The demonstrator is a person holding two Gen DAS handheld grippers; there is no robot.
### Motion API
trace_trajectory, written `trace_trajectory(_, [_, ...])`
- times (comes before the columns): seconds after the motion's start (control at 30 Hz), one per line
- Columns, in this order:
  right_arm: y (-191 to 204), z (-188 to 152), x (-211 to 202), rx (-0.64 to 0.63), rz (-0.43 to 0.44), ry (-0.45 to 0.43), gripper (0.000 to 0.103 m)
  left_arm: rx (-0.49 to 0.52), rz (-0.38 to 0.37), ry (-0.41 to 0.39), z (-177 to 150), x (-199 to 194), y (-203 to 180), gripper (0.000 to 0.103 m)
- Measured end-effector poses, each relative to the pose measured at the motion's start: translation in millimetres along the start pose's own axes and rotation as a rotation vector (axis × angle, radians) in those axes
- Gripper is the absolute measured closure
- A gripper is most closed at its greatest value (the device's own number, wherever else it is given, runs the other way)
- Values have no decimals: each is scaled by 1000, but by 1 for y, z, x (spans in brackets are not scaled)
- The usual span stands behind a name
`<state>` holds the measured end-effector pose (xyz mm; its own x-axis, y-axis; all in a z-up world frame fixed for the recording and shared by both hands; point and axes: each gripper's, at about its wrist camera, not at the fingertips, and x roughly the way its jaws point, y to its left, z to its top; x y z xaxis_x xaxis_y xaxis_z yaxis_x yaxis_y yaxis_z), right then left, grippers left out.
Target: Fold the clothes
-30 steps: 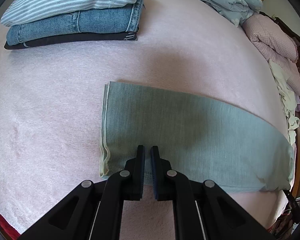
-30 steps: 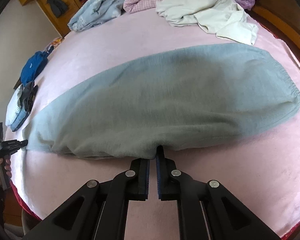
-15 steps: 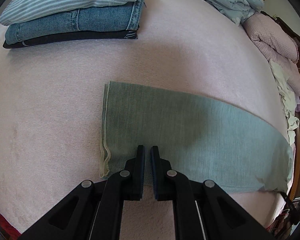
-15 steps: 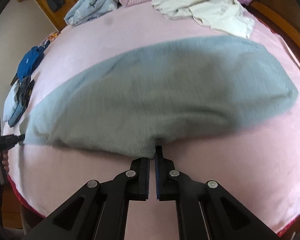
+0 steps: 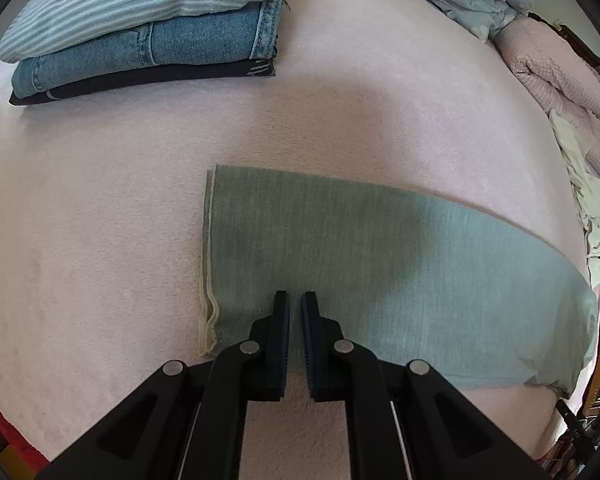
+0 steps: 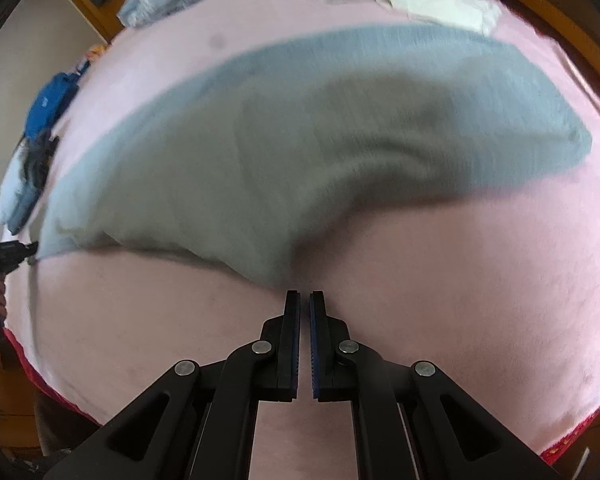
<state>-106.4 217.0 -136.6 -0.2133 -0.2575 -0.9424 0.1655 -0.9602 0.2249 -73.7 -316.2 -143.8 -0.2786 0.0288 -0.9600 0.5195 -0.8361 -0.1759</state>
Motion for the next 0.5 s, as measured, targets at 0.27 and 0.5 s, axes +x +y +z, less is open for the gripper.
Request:
trace_trajectory(0.27, [3, 7, -57, -51, 127, -131, 97, 48, 51, 1, 8, -1, 4, 98])
trace_trajectory(0.5, [24, 45, -5, -105, 131, -45, 97, 22, 83, -16, -4, 12, 32, 98])
